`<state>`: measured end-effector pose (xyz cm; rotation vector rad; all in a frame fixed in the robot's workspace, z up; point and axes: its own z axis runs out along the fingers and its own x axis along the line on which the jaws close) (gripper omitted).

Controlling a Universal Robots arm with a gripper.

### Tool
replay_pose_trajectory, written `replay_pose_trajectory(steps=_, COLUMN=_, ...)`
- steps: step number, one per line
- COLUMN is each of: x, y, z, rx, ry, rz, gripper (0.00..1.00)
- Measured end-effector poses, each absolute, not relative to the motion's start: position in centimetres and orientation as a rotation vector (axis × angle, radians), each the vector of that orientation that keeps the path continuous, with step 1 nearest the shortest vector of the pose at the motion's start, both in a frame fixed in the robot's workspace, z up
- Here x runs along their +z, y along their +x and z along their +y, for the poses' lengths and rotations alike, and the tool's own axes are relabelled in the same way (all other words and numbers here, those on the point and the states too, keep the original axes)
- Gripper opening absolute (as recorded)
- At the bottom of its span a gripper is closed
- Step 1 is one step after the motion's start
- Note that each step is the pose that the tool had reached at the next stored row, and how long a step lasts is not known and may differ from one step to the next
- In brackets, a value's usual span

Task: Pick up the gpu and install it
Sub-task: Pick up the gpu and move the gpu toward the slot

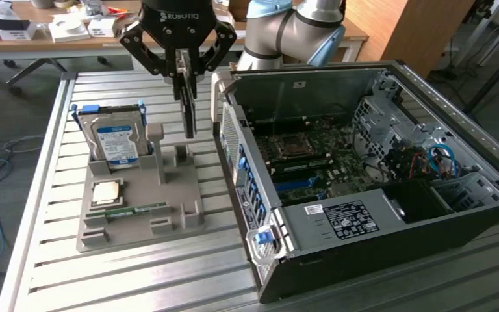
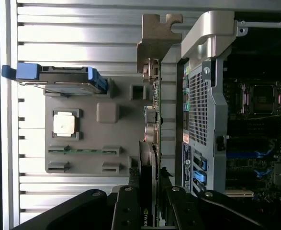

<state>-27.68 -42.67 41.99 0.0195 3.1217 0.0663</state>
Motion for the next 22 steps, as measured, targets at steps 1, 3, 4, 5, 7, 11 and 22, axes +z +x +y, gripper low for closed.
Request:
replay_pose_trajectory(steps=1, x=42.0, y=-27.4, z=-42.7, rx=0.066, ry=0.02, rz=3.122, gripper=0.26)
replay_pose_trajectory(steps=3, x=42.0, y=-26.8, z=-42.7, rx=0.066, ry=0.02, rz=3.122, gripper=0.26)
replay_pose_trajectory(steps=4, x=42.0, y=-26.5, z=-42.7, rx=0.066, ry=0.02, rz=3.122, gripper=0.26)
replay_pose_trajectory(steps=5, x=42.0, y=-26.2, z=-42.7, rx=0.066, ry=0.02, rz=3.122, gripper=0.26)
replay_pose_trajectory(steps=7, x=42.0, y=-25.6, z=-42.7, rx=0.066, ry=0.02, rz=3.123, gripper=0.26)
replay_pose_trajectory(steps=11, x=42.0, y=-24.3, z=-42.7, rx=0.066, ry=0.02, rz=3.123, gripper=0.26)
replay_pose_trajectory(steps=22, x=42.0, y=-20.3, z=-42.7, rx=0.066, ry=0.02, rz=3.125, gripper=0.26)
